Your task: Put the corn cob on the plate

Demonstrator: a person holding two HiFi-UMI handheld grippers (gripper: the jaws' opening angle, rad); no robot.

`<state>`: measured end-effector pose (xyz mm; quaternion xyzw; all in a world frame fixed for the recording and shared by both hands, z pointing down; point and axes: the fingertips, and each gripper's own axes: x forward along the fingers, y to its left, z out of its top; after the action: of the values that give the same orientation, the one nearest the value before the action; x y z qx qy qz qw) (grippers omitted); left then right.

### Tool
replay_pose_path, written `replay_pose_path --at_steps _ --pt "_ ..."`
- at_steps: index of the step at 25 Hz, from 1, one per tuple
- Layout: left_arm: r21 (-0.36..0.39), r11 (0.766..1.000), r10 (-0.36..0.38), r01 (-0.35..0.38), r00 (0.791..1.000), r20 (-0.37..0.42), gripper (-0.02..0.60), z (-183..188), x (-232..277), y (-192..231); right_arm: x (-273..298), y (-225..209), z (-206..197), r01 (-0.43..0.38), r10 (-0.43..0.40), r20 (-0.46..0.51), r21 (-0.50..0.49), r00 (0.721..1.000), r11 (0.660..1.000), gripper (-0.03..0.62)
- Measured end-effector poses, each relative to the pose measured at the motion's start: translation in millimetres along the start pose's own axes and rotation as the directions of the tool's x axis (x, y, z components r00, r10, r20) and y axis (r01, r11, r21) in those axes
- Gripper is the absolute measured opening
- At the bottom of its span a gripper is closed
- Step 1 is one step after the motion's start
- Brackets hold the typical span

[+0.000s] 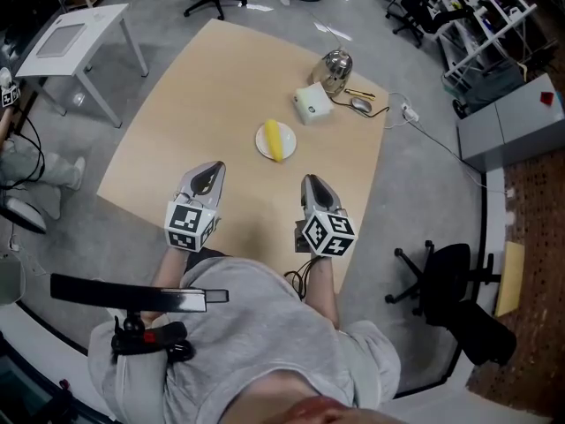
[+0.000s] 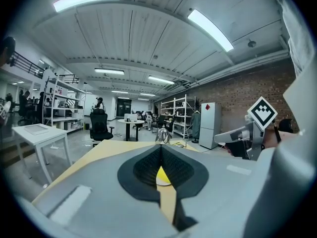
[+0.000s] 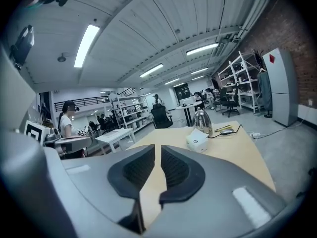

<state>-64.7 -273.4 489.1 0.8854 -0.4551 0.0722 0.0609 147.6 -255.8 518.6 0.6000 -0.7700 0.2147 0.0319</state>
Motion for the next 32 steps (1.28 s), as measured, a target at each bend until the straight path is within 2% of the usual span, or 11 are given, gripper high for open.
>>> replay_pose_path --at_steps 8,32 --pt "0.004 1.0 -0.026 0.026 1.0 0.003 0.02 7.5 3.5 -7.6 -10.9 -13.0 0.3 0.032 -0.032 0.011 0.012 0.999 0.999 0.006" --pt "0.009 1.0 -0.019 0.019 1.0 0.007 0.02 11.1 2.2 -4.5 -6.1 -6.9 -1.0 0.027 -0.026 0.021 -0.041 0.999 0.999 0.006"
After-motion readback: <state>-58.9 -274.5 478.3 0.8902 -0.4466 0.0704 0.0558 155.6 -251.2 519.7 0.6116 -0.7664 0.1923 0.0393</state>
